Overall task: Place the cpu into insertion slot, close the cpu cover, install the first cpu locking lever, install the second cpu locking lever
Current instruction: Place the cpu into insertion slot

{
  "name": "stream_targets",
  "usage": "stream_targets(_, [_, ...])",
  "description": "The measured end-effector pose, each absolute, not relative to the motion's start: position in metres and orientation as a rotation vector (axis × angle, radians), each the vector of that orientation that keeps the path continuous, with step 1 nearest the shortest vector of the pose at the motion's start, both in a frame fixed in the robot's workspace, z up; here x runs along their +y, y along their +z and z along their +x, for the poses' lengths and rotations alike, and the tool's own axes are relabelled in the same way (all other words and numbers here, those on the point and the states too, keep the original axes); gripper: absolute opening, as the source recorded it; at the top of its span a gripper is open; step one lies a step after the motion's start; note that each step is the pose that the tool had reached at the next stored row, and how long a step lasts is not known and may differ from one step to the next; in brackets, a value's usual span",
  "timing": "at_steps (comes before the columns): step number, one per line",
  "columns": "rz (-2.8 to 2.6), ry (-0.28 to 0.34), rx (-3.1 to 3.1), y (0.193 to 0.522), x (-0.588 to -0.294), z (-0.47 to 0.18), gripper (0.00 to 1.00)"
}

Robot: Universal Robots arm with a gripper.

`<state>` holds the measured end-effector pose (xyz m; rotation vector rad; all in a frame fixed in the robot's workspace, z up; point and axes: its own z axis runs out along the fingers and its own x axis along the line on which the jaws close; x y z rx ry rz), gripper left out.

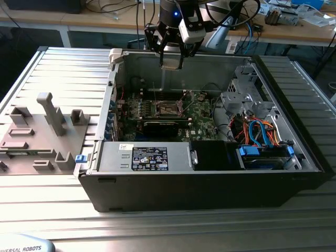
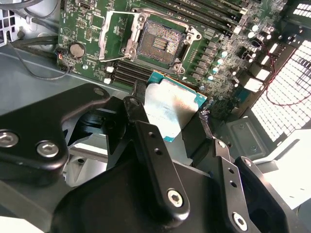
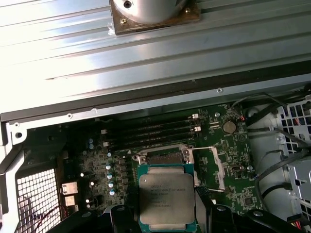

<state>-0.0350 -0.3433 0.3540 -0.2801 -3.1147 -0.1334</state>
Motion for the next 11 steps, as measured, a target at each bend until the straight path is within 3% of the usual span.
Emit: stream_targets(11, [-0.289, -0.134, -3.114, 0.3536, -0.3433, -0.0350, 0.54])
